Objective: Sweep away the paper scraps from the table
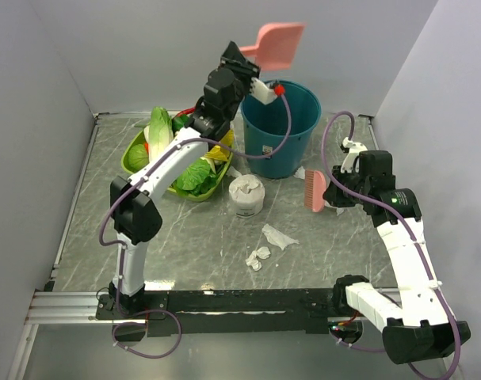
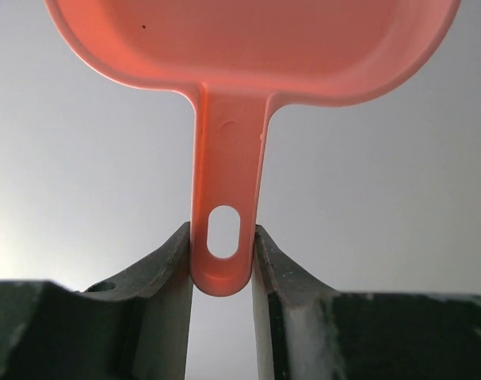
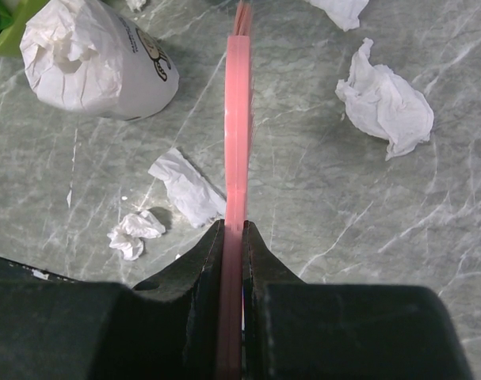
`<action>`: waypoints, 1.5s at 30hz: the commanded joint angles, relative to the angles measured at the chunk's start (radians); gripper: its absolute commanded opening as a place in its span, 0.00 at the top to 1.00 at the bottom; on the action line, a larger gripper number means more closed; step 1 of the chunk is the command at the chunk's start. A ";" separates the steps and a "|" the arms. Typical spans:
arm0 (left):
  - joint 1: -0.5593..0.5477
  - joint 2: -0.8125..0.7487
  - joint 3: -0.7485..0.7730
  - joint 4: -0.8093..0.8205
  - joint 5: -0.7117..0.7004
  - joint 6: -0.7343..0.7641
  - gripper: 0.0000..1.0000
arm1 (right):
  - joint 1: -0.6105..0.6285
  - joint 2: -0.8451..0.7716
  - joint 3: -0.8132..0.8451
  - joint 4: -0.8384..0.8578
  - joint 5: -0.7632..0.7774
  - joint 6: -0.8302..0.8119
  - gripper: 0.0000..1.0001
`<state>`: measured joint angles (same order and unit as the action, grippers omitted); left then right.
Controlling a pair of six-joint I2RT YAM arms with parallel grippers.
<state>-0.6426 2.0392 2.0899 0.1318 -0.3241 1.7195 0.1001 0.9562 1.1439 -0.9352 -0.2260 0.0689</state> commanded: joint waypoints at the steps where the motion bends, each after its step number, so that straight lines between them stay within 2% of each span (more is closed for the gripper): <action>1: -0.005 -0.092 0.124 -0.126 -0.105 -0.249 0.99 | -0.007 -0.008 0.033 0.053 -0.003 -0.035 1.00; 3: 0.003 -0.192 0.139 -0.370 -0.089 -0.447 0.99 | -0.008 -0.017 0.028 0.071 0.016 -0.108 1.00; 4: 0.007 -0.233 0.128 -0.473 -0.067 -0.498 0.99 | -0.008 -0.020 0.025 0.091 0.019 -0.133 1.00; 5: 0.014 -0.281 0.074 -0.641 -0.023 -0.542 0.99 | -0.007 -0.025 0.022 0.098 0.017 -0.186 1.00; 6: 0.027 -0.380 0.037 -0.705 0.003 -0.599 0.99 | -0.005 -0.027 0.011 0.102 -0.001 -0.214 1.00; 10: 0.046 -0.614 -0.128 -1.027 0.164 -0.630 0.99 | 0.000 -0.022 -0.032 0.114 -0.010 -0.311 1.00; 11: 0.046 -0.684 -0.158 -1.170 0.202 -0.629 0.99 | 0.003 -0.023 -0.059 0.131 -0.004 -0.326 1.00; 16: 0.044 -0.845 -0.272 -1.509 0.534 -0.741 0.99 | 0.021 -0.027 -0.119 0.190 0.062 -0.438 1.00; 18: 0.037 -0.959 -0.459 -1.503 0.559 -0.797 0.99 | 0.029 -0.014 -0.119 0.202 0.071 -0.461 1.00; 20: 0.032 -1.061 -0.639 -1.503 0.577 -0.772 0.99 | 0.035 0.005 -0.109 0.210 0.096 -0.478 1.00; 22: 0.031 -1.108 -0.790 -1.497 0.553 -0.703 0.99 | 0.036 0.027 -0.096 0.205 0.111 -0.486 1.00; 24: 0.032 -1.136 -0.876 -1.492 0.530 -0.670 0.99 | 0.046 0.041 -0.073 0.193 0.128 -0.494 1.00; 26: 0.029 -1.130 -0.970 -1.471 0.516 -0.682 0.99 | 0.067 0.050 -0.067 0.179 0.146 -0.504 1.00; 28: 0.029 -1.113 -1.010 -1.434 0.517 -0.727 0.99 | 0.082 0.050 -0.073 0.164 0.151 -0.492 1.00; 33: 0.011 -1.071 -1.126 -1.302 0.522 -0.837 0.99 | 0.213 0.026 -0.141 0.145 0.186 -0.434 1.00; 36: -0.029 -1.064 -1.209 -1.209 0.475 -0.871 0.99 | 0.280 0.036 -0.165 0.142 0.188 -0.381 1.00; 40: -0.084 -1.012 -1.280 -1.130 0.386 -0.908 0.99 | 0.291 0.120 -0.122 0.119 0.171 -0.259 1.00; 45: -0.146 -0.936 -1.282 -1.089 0.327 -0.997 0.99 | 0.306 0.184 -0.107 0.075 0.142 -0.147 1.00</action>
<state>-0.7452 1.0679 0.8021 -1.0466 0.0608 0.8173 0.3893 1.1133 0.9947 -0.8253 -0.0692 -0.2058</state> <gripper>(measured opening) 0.341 0.167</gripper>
